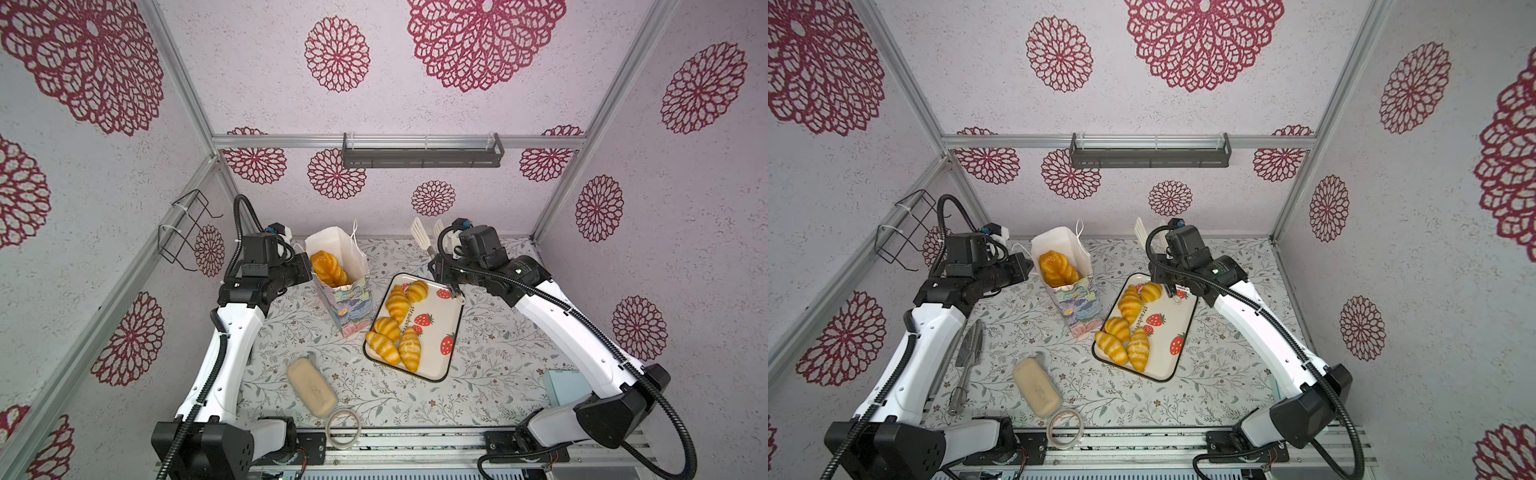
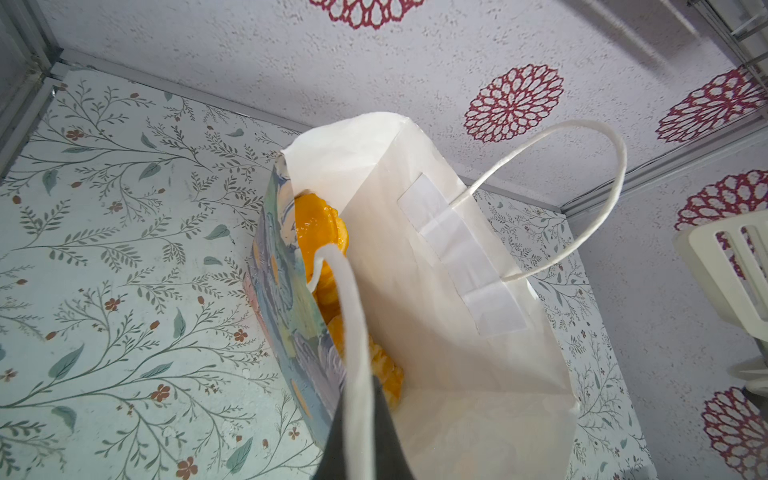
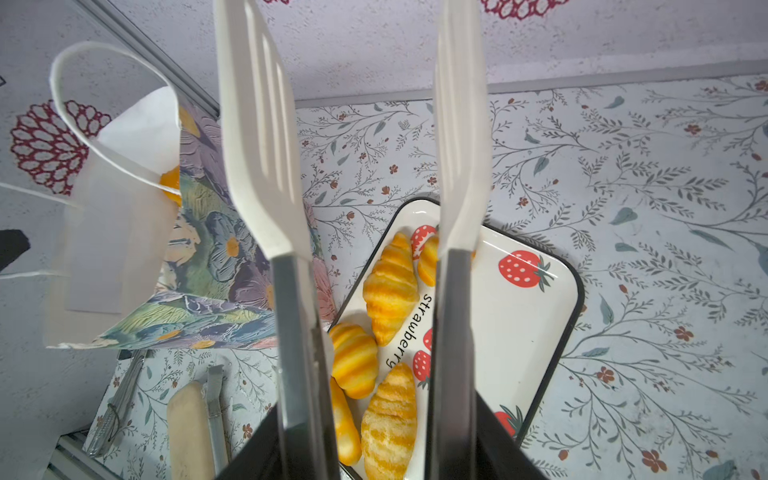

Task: Place the fake bread into the paper bag
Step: 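Lift the empty tongs out of the bag and move back over the tray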

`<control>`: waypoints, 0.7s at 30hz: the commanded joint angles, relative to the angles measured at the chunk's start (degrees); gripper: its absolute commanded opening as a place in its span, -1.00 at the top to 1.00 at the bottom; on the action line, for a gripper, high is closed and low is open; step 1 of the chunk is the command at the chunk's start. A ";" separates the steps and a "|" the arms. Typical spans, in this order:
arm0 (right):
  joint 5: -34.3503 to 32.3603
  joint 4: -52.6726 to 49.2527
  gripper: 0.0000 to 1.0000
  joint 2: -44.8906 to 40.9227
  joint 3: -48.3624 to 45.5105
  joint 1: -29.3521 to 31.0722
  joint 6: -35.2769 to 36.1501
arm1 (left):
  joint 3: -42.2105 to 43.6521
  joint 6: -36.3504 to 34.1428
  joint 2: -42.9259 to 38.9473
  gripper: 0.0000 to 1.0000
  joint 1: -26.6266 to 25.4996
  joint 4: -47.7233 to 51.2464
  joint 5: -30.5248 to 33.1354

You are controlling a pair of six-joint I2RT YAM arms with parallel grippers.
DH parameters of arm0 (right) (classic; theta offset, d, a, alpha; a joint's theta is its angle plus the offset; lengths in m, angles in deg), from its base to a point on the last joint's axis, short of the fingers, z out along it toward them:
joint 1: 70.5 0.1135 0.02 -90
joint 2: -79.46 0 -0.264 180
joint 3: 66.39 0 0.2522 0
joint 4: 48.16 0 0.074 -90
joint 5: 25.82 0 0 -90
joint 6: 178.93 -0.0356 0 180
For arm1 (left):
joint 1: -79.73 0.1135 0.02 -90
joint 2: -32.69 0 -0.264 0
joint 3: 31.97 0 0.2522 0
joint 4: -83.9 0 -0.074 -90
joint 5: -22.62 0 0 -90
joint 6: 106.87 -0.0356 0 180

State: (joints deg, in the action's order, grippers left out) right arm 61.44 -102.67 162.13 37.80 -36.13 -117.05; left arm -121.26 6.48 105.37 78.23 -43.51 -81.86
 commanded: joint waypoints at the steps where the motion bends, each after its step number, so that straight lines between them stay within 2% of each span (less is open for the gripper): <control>1: 0.96 3.69 -0.05 -2.69 -1.51 -1.81 -2.28 | 0.56 -0.28 -0.09 1.00 0.36 -0.99 -0.09; 9: 6.19 7.89 -0.07 -2.22 -9.25 -6.20 -4.85 | 0.64 -0.38 -0.05 1.00 0.35 -1.01 0.05; 21: 9.17 11.82 -0.08 0.59 -17.31 -7.75 -6.86 | 0.73 -0.37 0.04 1.00 0.36 -0.90 0.27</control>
State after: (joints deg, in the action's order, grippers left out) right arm 69.19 -94.49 162.64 20.82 -43.40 -122.23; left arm -121.22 6.48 105.37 78.23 -43.53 -81.84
